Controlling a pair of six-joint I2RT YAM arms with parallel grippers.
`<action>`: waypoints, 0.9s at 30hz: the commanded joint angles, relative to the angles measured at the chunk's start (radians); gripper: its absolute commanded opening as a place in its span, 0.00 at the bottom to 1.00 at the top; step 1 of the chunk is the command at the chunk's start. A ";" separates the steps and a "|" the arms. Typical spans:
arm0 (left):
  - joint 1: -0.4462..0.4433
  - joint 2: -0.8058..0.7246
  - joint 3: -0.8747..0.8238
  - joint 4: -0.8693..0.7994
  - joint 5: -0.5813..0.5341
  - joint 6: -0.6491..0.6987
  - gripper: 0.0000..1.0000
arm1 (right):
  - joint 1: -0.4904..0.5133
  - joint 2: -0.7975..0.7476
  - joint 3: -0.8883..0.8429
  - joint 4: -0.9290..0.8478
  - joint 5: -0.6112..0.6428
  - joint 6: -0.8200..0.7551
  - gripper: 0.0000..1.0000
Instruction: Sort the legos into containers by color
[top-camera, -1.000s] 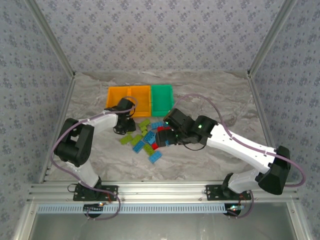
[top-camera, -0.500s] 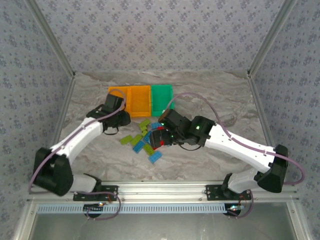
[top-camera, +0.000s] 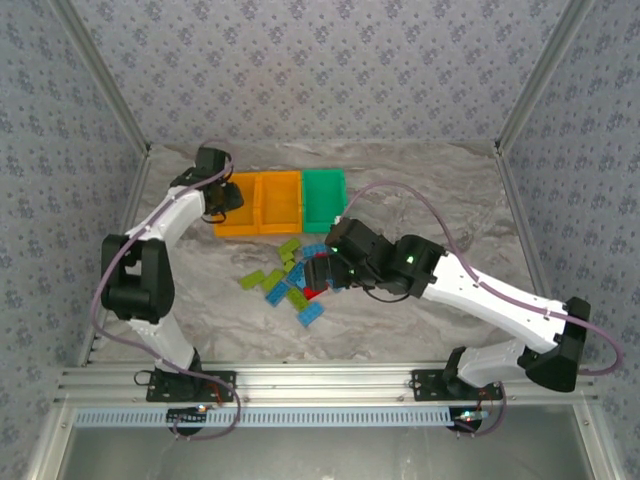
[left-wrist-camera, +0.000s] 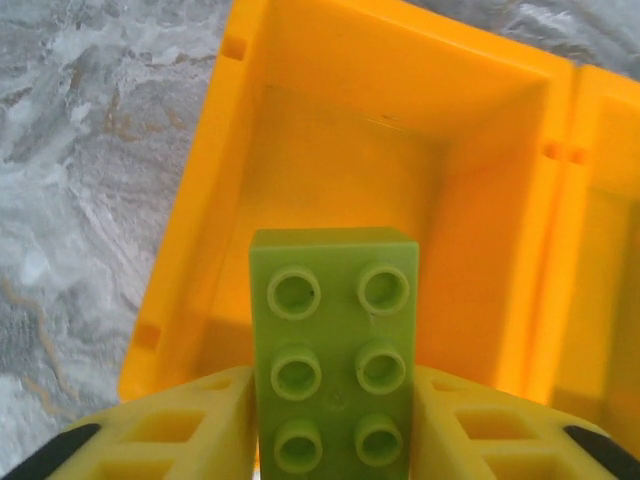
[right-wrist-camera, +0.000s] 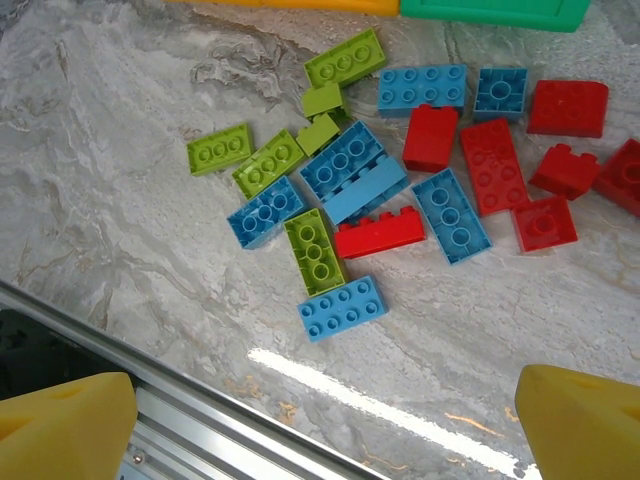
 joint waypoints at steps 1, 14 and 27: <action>0.013 0.011 0.091 -0.003 0.026 0.033 0.49 | 0.006 -0.041 -0.029 -0.046 0.050 0.037 1.00; -0.183 -0.460 -0.037 -0.084 0.080 0.021 0.53 | -0.181 -0.060 -0.118 -0.030 0.135 -0.038 1.00; -0.728 -0.884 -0.281 -0.291 0.148 0.653 0.82 | -0.621 0.210 -0.306 0.301 -0.236 -0.494 1.00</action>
